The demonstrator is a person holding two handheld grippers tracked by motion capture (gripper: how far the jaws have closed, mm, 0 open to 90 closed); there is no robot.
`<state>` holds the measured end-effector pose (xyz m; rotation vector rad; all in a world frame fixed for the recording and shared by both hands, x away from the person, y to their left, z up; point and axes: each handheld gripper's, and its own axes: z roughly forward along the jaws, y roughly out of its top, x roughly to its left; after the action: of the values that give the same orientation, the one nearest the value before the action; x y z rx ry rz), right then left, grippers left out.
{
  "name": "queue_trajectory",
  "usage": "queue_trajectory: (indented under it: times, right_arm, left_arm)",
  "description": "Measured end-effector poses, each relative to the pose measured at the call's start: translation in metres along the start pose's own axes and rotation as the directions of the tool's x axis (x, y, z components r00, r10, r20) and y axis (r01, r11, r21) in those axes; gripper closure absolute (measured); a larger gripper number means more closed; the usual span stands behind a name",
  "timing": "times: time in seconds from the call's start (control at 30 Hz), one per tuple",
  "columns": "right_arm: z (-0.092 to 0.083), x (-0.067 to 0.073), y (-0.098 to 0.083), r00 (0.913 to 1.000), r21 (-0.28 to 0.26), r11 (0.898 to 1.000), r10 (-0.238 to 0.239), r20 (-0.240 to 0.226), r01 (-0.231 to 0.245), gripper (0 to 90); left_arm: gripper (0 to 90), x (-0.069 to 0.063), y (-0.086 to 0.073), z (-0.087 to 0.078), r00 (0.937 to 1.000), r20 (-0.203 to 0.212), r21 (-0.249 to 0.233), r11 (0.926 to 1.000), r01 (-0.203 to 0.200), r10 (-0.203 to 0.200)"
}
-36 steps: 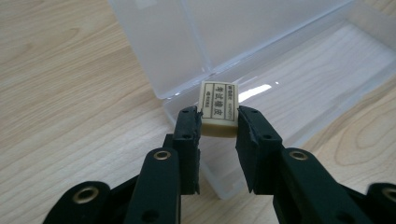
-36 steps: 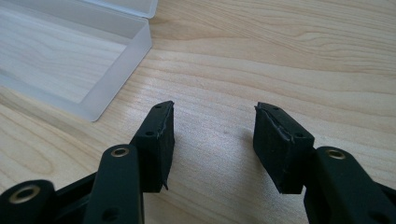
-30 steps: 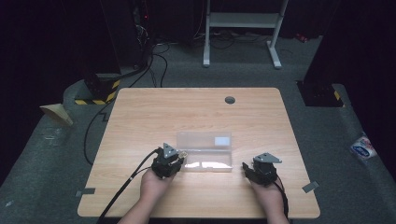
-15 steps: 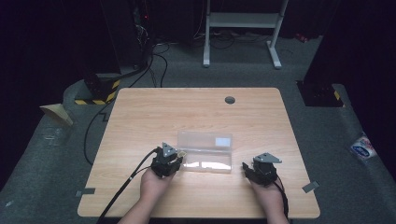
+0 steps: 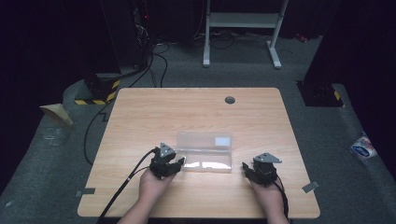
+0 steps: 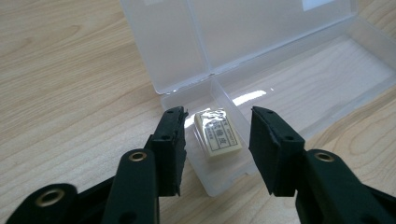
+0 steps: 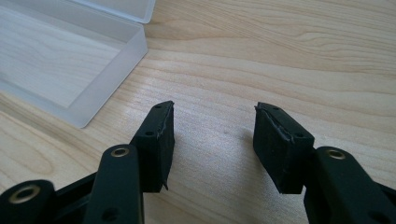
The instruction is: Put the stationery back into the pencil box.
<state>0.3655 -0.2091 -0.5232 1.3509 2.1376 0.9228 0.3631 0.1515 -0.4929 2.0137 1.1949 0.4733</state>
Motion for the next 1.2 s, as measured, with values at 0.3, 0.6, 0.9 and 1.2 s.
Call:
queue_trajectory:
  times: [0.3,0.6,0.9,1.2]
  right_arm:
    - [0.0,0.0,0.0,1.0,0.001,1.0,0.003,0.0,-0.003,47.9]
    - [0.0,0.001,0.0,1.0,0.001,1.0,0.008,0.0,-0.008,47.9]
    - [0.001,0.0,0.001,1.0,-0.002,1.0,0.0,0.0,0.0,47.4]
    - [0.0,0.001,0.0,1.0,0.0,1.0,0.005,0.009,-0.005,46.6]
  left_arm:
    - [32.8,0.016,-0.005,-0.012,0.9985,0.045,-0.043,0.9987,-0.029,0.031]
    - [15.5,0.054,-0.028,-0.03,0.9996,0.012,0.001,0.9996,-0.027,0.027]
    - [10.6,0.107,-0.074,-0.046,0.9933,-0.116,0.064,0.9978,0.016,-0.008]
    - [13.5,0.116,-0.089,-0.054,0.9863,-0.155,0.013,0.9981,0.06,-0.057]
